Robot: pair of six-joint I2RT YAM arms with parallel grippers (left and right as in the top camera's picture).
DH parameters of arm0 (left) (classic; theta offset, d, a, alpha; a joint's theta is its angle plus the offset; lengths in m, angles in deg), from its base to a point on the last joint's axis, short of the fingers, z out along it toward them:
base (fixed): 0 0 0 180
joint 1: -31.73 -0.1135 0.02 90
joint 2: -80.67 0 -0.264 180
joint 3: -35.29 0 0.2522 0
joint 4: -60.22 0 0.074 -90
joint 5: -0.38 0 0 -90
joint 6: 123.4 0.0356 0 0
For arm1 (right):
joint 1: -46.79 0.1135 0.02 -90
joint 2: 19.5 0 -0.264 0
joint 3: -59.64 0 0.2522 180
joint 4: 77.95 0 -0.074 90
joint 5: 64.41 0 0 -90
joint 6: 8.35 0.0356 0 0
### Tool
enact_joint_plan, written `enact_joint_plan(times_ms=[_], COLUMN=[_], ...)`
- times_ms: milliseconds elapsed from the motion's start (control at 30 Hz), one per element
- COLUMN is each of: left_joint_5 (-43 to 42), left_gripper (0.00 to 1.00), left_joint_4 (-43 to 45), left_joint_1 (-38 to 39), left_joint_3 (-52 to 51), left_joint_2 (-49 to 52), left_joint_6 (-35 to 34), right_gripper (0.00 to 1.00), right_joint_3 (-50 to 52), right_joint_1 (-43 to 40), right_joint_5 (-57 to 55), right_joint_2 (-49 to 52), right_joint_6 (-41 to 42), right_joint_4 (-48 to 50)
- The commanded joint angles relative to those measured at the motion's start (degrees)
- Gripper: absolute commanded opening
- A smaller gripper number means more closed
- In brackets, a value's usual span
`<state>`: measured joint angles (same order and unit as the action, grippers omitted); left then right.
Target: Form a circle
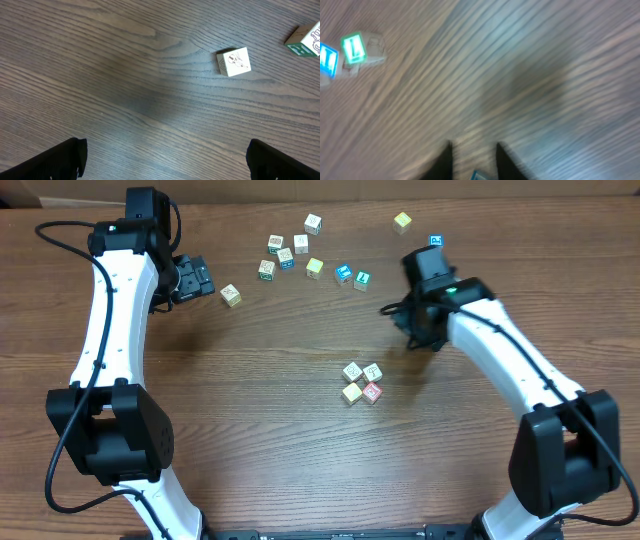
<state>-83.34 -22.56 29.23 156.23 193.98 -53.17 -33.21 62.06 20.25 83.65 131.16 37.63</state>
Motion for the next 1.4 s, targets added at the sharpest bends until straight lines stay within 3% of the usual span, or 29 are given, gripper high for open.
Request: enact_joint_plan(times_ms=[0, 233, 300, 333, 1367], left_joint_5=[0.28, 0.28, 0.28, 0.28, 0.28], left_gripper=[1.00, 0.99, 0.99, 1.00, 0.99], left_joint_4=[0.04, 0.04, 0.04, 0.04, 0.04], left_joint_1=[-0.07, -0.07, -0.07, -0.07, -0.07], left_joint_3=[0.04, 0.04, 0.04, 0.04, 0.04], left_joint_2=[-1.11, -1.11, -1.11, -1.11, -1.11], left_joint_6=[-0.59, -0.59, -0.59, -0.59, -0.59], right_gripper=[0.04, 0.04, 0.57, 1.00, 1.00], right_joint_3=[-1.38, -1.25, -1.22, -1.22, -1.22], right_joint_1=[-4.00, -9.84, -11.02, -11.43, -12.76], right_joint_5=[1.38, -0.55, -3.32, -4.68, -6.19], right_joint_2=[-0.17, -0.15, -0.15, -0.15, -0.17], right_joint_6=[-6.23, -15.72, -16.98, -17.00, -16.17], right_joint_4=[-0.24, -0.31, -0.31, -0.26, 2.78])
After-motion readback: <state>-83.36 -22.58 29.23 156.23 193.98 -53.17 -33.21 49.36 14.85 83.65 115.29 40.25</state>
